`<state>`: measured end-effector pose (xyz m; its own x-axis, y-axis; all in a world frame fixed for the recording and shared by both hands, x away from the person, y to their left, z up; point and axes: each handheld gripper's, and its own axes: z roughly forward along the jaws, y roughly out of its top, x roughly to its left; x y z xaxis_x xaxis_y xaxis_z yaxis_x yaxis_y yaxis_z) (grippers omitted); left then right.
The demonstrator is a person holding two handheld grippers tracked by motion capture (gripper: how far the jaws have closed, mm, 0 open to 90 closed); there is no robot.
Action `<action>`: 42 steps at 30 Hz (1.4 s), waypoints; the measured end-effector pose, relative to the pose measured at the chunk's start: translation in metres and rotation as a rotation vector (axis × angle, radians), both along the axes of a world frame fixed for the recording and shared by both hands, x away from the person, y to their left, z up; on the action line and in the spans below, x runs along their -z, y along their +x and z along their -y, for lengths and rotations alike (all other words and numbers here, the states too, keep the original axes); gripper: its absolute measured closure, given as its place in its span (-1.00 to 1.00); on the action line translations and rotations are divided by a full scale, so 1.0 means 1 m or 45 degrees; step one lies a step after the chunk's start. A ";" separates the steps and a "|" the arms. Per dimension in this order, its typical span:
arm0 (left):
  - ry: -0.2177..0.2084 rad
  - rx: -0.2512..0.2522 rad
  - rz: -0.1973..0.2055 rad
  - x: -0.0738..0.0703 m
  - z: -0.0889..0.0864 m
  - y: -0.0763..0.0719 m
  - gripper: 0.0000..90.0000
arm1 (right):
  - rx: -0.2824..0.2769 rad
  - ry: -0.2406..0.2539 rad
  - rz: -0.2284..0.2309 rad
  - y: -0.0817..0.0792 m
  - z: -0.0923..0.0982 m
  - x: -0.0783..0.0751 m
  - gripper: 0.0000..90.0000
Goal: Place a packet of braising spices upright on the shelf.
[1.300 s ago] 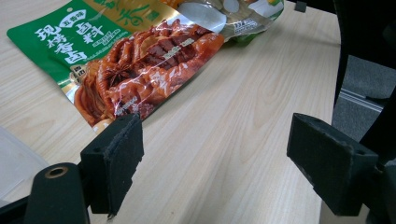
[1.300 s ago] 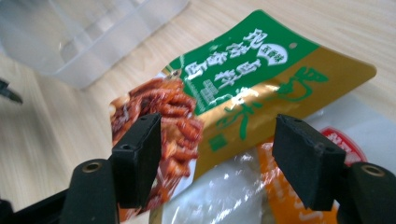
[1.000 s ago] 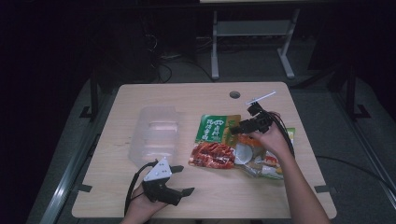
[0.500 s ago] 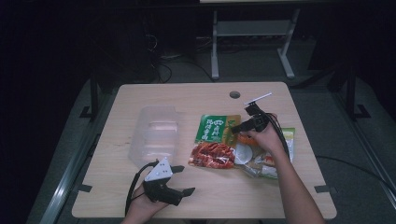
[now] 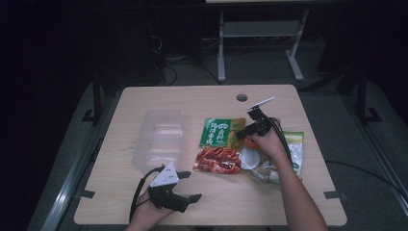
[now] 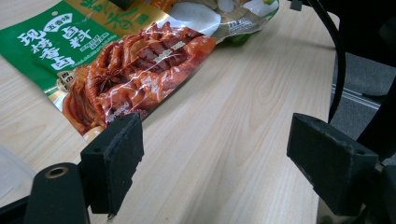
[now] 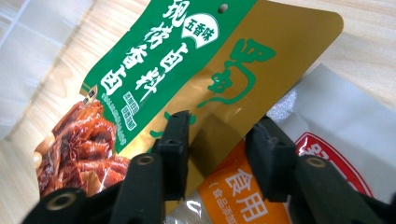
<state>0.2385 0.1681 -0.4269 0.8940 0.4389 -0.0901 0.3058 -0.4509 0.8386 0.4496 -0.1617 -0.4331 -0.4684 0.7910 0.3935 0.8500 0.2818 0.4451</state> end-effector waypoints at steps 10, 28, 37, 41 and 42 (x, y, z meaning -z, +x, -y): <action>-0.002 -0.007 -0.005 0.000 -0.001 0.000 -0.59 | -0.048 0.009 0.036 -0.007 -0.006 -0.009 0.99; -0.007 -0.047 0.011 -0.008 0.004 0.005 -0.56 | -0.196 0.116 0.313 -0.058 -0.005 -0.064 1.00; -0.018 -0.061 -0.038 -0.014 0.014 0.018 -0.52 | -0.303 0.157 0.491 -0.098 0.005 -0.085 1.00; 0.000 -0.099 -0.055 -0.014 0.022 0.028 -0.51 | -0.337 0.167 0.571 -0.114 0.009 -0.092 1.00; -0.007 -0.113 -0.067 -0.014 0.024 0.031 -0.51 | -0.345 0.171 0.584 -0.117 0.010 -0.092 1.00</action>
<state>0.2697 0.1439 -0.4128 0.8455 0.5157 -0.1387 0.3883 -0.4154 0.8226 0.3330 -0.1717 -0.3408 -0.7956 0.5751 0.1903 0.4652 0.3787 0.8001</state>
